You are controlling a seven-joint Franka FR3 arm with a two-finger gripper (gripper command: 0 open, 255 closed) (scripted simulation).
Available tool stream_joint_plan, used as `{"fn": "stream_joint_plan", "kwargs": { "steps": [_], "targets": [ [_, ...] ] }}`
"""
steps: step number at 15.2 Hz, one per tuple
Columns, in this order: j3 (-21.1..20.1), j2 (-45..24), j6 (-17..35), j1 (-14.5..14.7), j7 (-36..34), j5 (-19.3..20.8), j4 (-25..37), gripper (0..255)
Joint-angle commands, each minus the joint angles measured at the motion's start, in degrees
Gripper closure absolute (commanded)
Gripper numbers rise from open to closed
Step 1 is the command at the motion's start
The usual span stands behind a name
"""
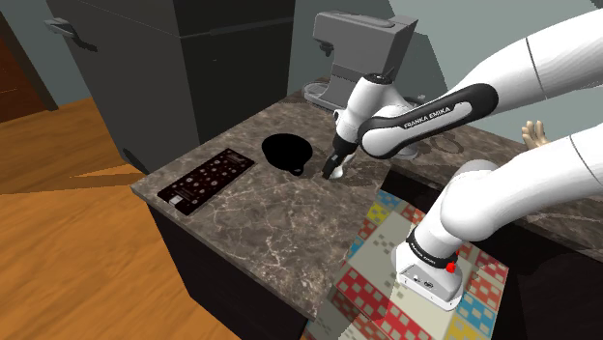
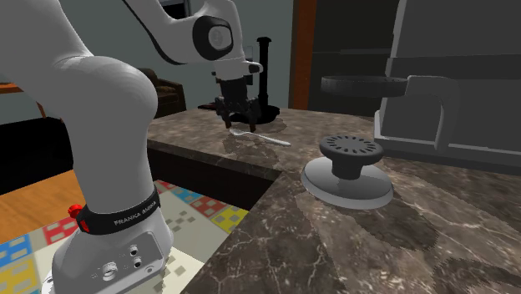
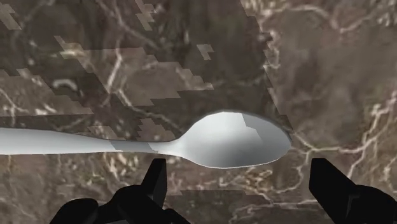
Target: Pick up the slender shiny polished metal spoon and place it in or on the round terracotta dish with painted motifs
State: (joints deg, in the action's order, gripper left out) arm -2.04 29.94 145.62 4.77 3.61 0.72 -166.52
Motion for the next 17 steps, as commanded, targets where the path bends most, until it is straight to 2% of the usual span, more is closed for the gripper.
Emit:
{"fn": "stream_joint_plan", "kwargs": {
  "steps": [1,6,7,17],
  "targets": [
    [0.0,-0.3,0.5,0.0,0.0,0.0,-0.1,0],
    [0.0,-0.3,0.4,0.0,0.0,0.0,-0.1,0],
    [0.0,-0.3,0.4,0.0,0.0,0.0,-0.1,255],
    [0.1,0.5,-0.7,0.0,0.1,0.0,0.2,255]
  ]
}}
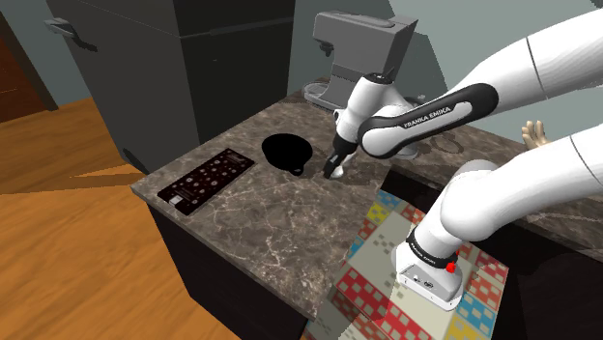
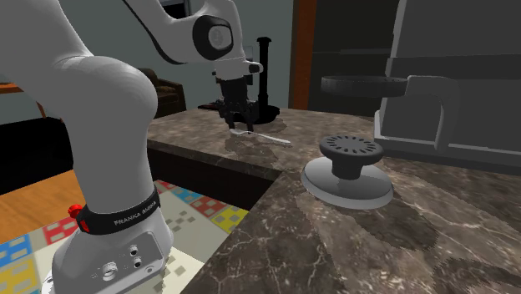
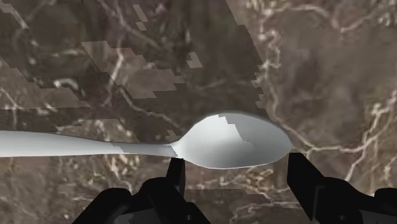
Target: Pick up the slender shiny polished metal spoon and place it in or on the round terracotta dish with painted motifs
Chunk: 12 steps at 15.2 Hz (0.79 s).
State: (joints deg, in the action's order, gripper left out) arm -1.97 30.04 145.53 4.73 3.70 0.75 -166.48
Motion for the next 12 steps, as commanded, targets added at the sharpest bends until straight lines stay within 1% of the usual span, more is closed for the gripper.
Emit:
{"fn": "stream_joint_plan", "kwargs": {
  "steps": [1,12],
  "targets": [
    [0.0,1.2,-1.7,0.1,0.0,-0.1,0.5,255],
    [0.3,7.9,-13.4,0.3,0.4,-0.3,5.5,255]
  ]
}}
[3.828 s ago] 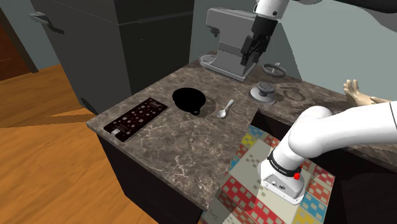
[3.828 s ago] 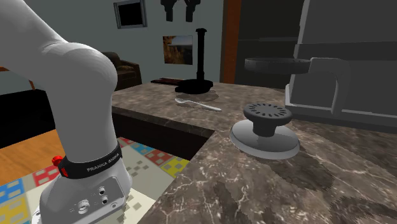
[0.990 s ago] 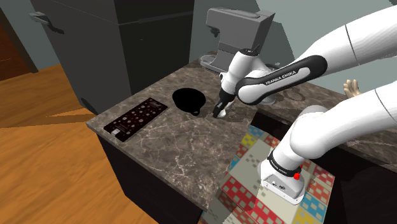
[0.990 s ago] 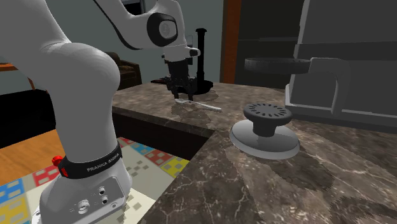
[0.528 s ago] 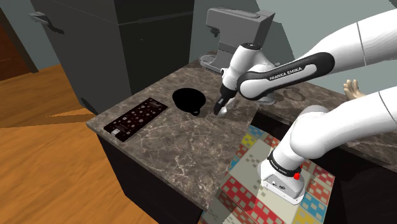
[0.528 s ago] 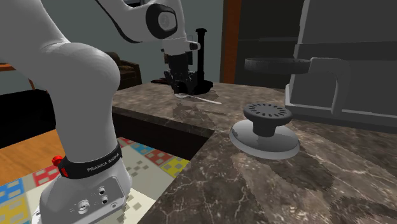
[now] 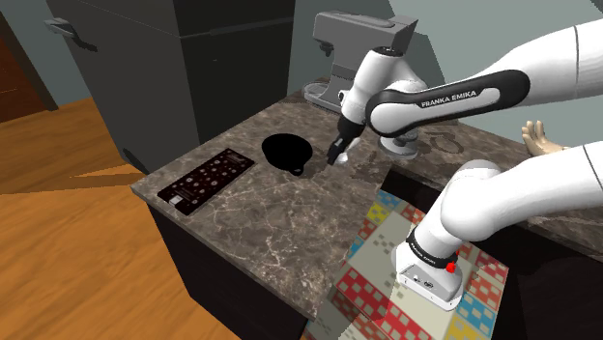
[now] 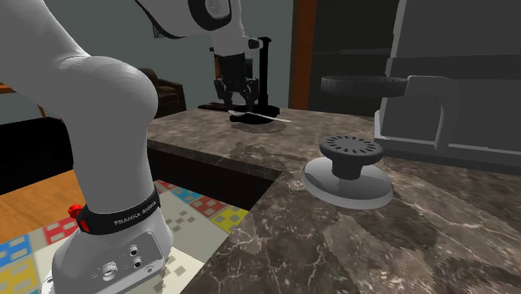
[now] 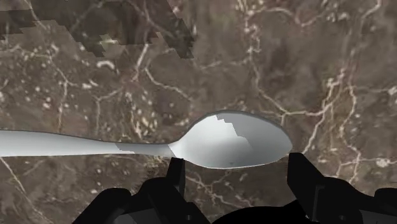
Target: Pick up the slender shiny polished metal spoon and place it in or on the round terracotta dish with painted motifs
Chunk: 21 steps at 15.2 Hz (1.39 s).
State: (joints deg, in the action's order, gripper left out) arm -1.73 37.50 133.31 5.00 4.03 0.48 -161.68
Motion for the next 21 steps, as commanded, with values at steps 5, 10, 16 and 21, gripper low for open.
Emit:
{"fn": "stream_joint_plan", "kwargs": {
  "steps": [5,10,16,21],
  "targets": [
    [0.1,2.4,-5.9,0.0,0.2,0.0,3.5,255],
    [0.2,3.9,-10.5,0.0,0.3,-0.1,6.5,255],
    [-3.6,-7.4,-7.7,1.4,-4.2,-1.1,15.0,255],
    [-7.1,-18.1,-6.8,2.0,-8.7,-0.6,24.7,255]
  ]
}}
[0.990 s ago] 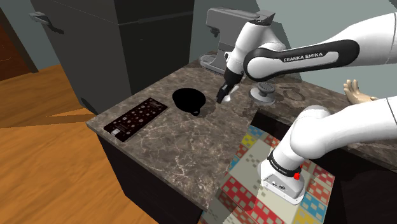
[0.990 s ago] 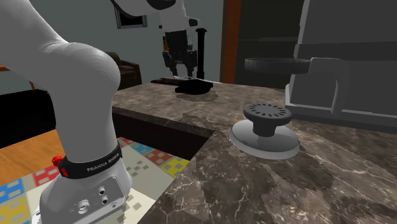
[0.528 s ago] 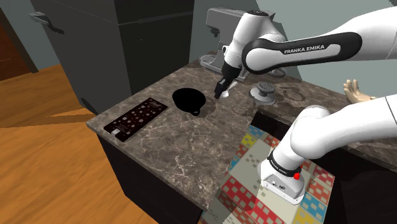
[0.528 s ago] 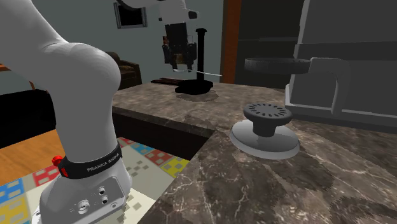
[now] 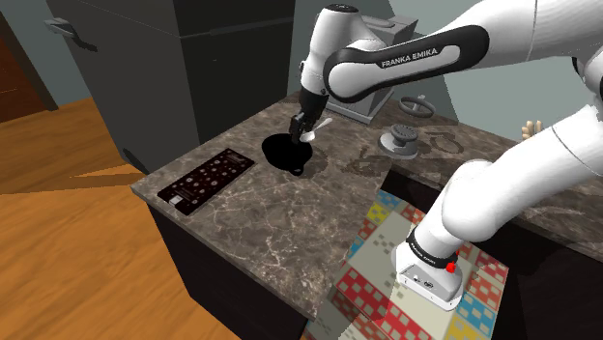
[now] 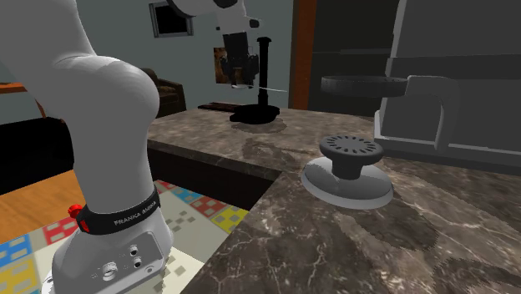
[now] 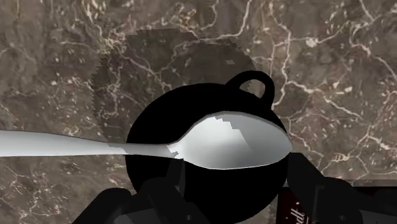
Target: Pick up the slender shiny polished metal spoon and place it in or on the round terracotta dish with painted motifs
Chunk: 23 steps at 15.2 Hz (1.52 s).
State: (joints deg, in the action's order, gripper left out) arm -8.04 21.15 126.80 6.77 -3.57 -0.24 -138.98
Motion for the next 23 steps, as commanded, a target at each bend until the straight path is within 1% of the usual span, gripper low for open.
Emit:
{"fn": "stream_joint_plan", "kwargs": {
  "steps": [1,4,5,20,23],
  "targets": [
    [-1.4,-3.9,-0.3,0.3,-2.0,0.4,4.1,255],
    [-3.2,-10.1,-0.7,0.5,-4.8,1.6,10.7,255],
    [-4.1,-13.8,-1.3,0.7,-6.4,2.5,14.8,255],
    [-4.3,-18.9,10.2,0.6,-8.4,4.6,8.2,255],
    [-4.3,-18.9,10.2,0.6,-8.4,4.6,8.2,255]
  ]
}}
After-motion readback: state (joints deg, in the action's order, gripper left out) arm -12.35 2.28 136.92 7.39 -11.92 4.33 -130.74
